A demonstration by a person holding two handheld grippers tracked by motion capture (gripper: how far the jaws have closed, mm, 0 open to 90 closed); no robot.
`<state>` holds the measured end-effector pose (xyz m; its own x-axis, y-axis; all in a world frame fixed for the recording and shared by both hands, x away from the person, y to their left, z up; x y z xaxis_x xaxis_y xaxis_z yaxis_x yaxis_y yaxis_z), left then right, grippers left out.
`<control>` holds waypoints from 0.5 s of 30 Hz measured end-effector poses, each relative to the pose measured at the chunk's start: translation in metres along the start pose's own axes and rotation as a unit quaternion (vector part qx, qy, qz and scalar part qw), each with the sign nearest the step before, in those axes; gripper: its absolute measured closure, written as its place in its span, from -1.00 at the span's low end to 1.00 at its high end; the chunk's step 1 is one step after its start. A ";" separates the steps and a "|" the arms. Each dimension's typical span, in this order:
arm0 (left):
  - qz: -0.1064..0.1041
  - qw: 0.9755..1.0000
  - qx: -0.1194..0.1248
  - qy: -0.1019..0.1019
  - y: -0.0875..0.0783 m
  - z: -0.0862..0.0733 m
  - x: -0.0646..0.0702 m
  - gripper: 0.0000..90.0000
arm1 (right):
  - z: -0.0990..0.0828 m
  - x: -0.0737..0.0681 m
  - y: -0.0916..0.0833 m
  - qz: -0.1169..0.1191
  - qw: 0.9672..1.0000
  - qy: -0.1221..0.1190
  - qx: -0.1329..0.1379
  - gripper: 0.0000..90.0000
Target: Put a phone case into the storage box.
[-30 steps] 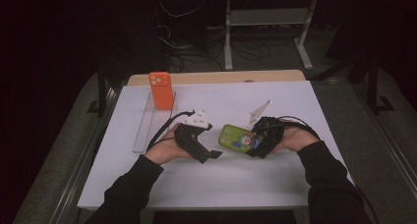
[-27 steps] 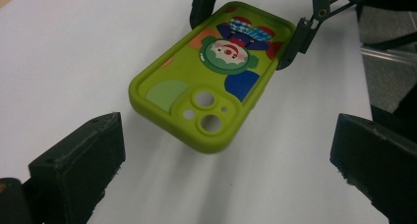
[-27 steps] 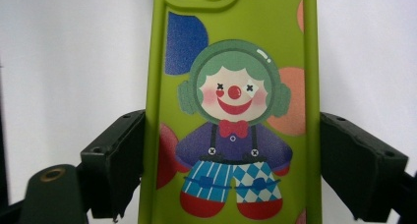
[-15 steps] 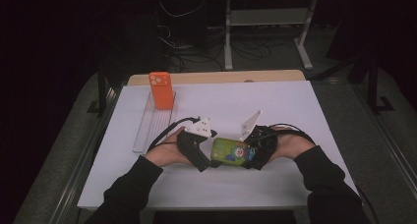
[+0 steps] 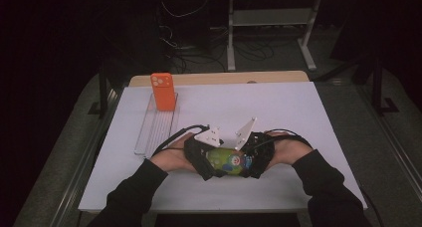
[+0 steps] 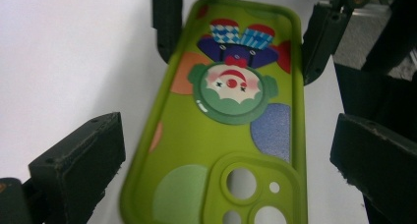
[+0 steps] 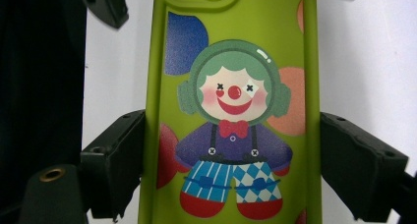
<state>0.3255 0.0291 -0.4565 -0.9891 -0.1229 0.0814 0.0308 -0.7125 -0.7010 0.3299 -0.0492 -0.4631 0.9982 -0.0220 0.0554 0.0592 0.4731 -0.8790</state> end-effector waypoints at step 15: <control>-0.005 1.000 -0.024 0.005 0.012 -0.008 0.003 -0.87 | 0.008 -0.006 -0.001 0.005 1.000 -0.019 0.004 -0.66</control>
<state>0.3217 0.0257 -0.4703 -0.9907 -0.1082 0.0819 0.0138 -0.6805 -0.7326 0.3236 -0.0424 -0.4592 0.9978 0.0156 0.0643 0.0490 0.4795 -0.8762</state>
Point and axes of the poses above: each handheld gripper's, and its own axes: y roughly forward along the jaws, z roughly out of its top, x roughly to its right, the point moved 10 cm from there along y, roughly forward along the jaws, and after that the axes turned 4 degrees about -y, right-handed, at the moved point
